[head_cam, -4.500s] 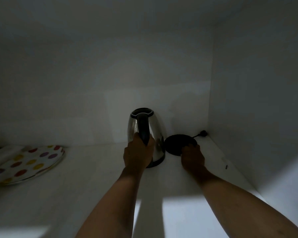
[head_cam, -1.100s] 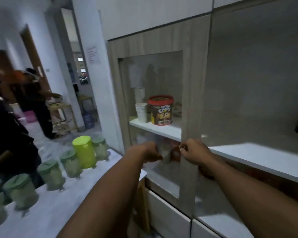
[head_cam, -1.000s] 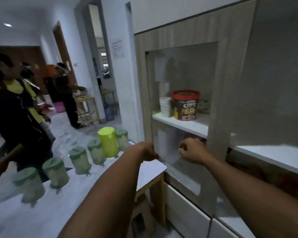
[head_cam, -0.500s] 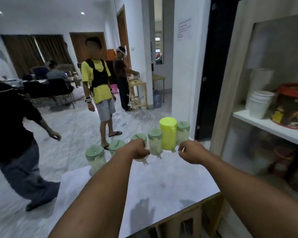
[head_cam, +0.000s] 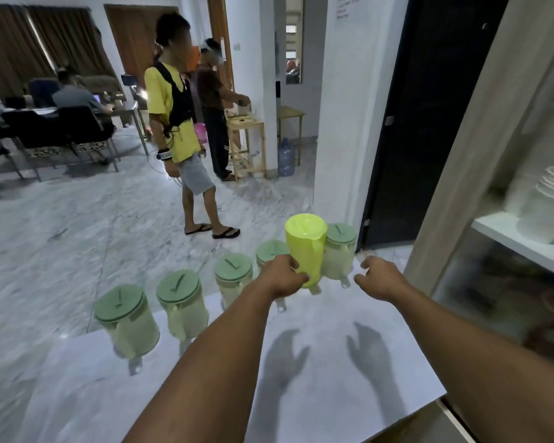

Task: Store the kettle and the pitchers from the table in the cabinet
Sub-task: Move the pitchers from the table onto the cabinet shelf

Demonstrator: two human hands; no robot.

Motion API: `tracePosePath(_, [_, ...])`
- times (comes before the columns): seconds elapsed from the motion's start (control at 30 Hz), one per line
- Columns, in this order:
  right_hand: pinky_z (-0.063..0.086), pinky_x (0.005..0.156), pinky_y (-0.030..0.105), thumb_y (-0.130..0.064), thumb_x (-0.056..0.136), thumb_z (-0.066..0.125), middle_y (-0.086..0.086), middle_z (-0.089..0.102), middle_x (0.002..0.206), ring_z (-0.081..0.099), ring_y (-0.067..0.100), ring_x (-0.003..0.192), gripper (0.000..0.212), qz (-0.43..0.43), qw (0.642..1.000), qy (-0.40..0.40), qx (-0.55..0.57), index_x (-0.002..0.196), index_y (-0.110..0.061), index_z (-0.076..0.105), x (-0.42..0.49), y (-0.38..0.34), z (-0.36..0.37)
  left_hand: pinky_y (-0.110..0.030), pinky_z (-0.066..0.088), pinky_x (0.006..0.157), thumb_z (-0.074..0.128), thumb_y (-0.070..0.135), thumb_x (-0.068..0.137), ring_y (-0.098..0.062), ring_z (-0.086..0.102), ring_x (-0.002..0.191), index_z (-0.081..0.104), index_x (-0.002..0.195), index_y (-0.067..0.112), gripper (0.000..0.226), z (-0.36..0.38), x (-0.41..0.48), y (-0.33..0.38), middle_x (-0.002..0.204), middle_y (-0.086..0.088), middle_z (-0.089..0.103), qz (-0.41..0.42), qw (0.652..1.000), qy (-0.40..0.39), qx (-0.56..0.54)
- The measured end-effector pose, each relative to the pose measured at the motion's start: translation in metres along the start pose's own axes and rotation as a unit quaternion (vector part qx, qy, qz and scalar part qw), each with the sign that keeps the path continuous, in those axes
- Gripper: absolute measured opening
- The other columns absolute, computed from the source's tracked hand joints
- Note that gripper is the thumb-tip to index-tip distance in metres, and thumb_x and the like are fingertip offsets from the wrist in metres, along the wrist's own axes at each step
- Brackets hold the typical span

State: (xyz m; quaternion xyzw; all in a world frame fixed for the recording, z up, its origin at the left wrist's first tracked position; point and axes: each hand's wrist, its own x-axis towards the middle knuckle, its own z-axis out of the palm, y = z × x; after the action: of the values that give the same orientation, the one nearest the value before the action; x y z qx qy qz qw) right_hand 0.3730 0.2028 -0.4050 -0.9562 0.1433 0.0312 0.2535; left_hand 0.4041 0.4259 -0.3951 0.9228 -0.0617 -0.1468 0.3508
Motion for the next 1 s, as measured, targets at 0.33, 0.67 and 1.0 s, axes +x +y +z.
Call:
tracePosePath(0.33, [0.046,0.093,0.038,-0.030,0.088,0.065,0.019,0.059,0.130,0.055,0.036,0.121,0.054,0.109,0.978,-0.047,0.170,0.131,-0.003,0.050,0.168,0.038,0.044,-0.025,0.037,0.077,0.074,0.039,0.086,-0.028,0.061,0.112,0.061,0.113,0.013,0.040,0.087,0.146,0.040,0.120,-0.007,0.065,-0.107,0.983,0.082,-0.126])
tracePosePath(0.67, [0.047,0.073,0.037,-0.026,0.084,0.066,0.015,0.066,0.094,0.064,0.036,0.094,0.016,0.097,0.973,-0.072,0.196,0.086,-0.011,0.061,0.206,0.039,0.072,-0.030,0.036,0.070,0.081,0.044,0.077,-0.025,0.056,0.087,0.051,0.088,0.019,0.040,0.105,0.176,0.036,0.088,0.002,0.060,-0.168,0.952,0.207,-0.149])
tracePosePath(1.0, [0.051,0.072,0.037,-0.037,0.082,0.062,0.008,0.070,0.076,0.067,0.029,0.078,0.026,0.151,0.929,-0.033,0.336,0.073,-0.013,0.063,0.160,0.051,0.059,-0.032,0.028,0.052,0.077,0.028,0.075,-0.022,0.039,0.058,0.037,0.060,0.020,0.043,0.102,0.150,0.048,0.060,0.003,0.041,-0.127,0.951,0.220,-0.177])
